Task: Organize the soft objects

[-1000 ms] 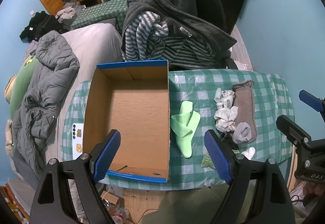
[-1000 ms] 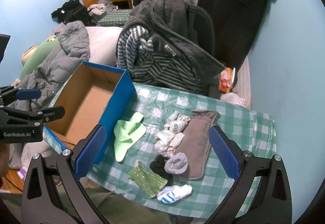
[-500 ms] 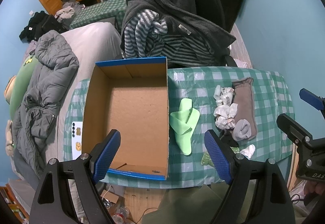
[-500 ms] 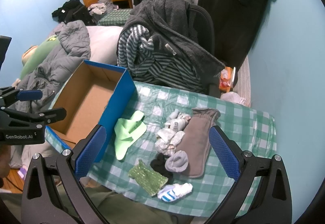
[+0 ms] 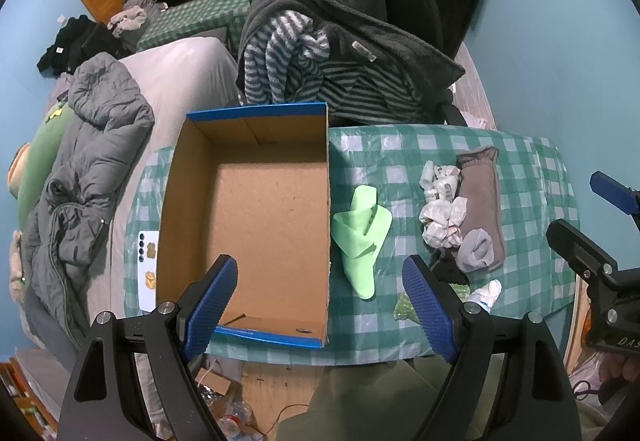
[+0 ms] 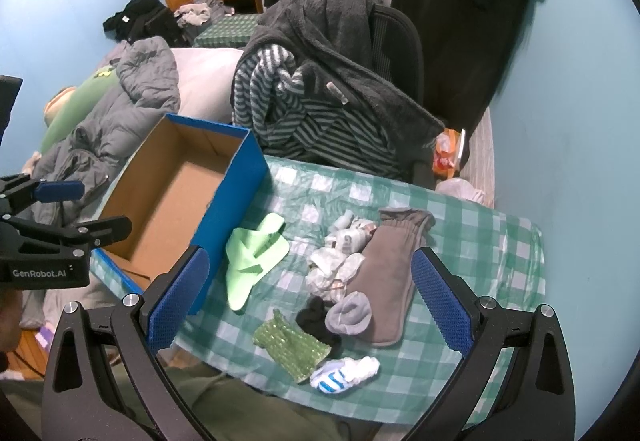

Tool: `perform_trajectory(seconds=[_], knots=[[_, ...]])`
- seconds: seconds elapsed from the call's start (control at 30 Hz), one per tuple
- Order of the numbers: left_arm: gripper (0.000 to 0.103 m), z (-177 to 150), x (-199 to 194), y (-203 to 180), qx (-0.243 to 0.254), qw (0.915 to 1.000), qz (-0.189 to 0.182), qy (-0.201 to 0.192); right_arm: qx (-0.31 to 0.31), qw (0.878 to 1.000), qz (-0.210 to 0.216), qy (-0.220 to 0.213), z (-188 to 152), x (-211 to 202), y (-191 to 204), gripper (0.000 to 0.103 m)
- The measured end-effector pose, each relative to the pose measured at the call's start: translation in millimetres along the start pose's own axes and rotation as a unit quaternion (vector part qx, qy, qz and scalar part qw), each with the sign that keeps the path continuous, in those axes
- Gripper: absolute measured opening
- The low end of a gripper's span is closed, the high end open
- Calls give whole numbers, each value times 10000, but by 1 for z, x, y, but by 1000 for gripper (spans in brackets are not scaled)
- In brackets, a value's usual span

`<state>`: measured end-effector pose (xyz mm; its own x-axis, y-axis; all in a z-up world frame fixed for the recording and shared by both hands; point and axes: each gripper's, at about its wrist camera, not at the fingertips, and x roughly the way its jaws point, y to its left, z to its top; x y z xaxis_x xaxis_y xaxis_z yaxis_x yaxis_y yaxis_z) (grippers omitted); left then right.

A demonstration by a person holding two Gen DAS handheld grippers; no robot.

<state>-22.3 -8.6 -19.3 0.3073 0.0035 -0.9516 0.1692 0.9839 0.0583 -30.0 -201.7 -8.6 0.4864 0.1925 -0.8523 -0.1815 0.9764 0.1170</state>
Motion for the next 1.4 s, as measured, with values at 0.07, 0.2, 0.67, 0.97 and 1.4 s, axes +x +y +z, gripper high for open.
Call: perform_trajectory(seconds=[0.07,0.2,0.67,0.97,1.4], knots=[[86,1,1,1,1,10000,5,15,-4,10000,-6,7,0,0,0,101],[86,2,3,0,8,10000,6,56,2,10000,-10,13,-3,1,0,101],[86,12,5,-14,153,9998,22,120,21,10000,-11,29,-11,6,-6,101],[86,17,17,-20,235,9994,2,252,93,9998,-75,141,-14,10,-16,101],[86,20,65,-34,369,9975,-170,574,207,9985,-197,477,-15,32,-40,101]])
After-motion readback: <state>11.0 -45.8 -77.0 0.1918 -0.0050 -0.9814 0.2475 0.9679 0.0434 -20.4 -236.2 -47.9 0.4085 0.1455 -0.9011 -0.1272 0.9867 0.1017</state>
